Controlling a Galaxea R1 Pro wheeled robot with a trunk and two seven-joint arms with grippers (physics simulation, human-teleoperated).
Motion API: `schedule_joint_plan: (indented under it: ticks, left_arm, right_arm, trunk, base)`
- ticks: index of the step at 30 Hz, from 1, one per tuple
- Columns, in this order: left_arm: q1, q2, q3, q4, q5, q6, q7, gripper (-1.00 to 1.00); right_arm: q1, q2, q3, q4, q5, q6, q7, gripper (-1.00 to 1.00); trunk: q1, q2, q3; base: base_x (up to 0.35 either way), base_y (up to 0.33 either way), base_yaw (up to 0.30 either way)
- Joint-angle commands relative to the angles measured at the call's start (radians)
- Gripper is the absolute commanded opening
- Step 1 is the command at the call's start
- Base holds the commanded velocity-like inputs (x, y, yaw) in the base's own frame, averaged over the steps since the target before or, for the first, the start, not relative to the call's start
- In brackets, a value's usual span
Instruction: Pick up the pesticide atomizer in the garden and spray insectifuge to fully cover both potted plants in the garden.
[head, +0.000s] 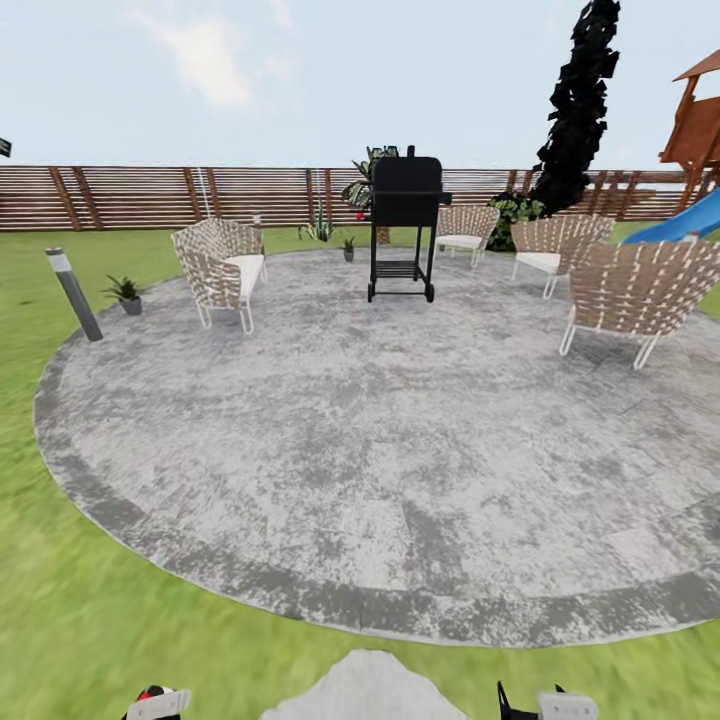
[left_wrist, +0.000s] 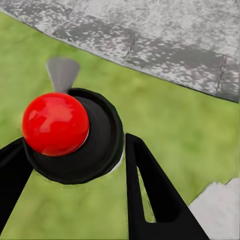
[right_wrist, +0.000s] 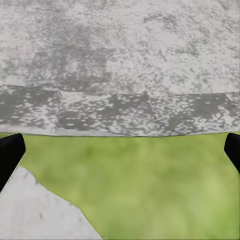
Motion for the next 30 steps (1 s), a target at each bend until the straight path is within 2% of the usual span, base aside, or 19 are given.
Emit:
schedule_joint_plan:
  ticks: [1,30]
  left_arm:
    - [-0.001,0.0,0.0,0.001,0.002,-0.004,0.0,-1.0]
    - [-0.001,0.0,0.0,0.001,0.002,-0.003,0.0,-1.0]
  right_arm:
    - [-0.001,0.0,0.001,0.001,0.001,-0.003,-0.003,1.0]
    - [-0.001,0.0,0.002,0.001,0.002,-0.003,-0.003,1.0]
  trunk:
    - [0.0,0.0,-0.001]
    - [0.0,0.0,-0.001]
  base:
    - [0.339,0.0,0.0]
    - [0.339,0.0,0.0]
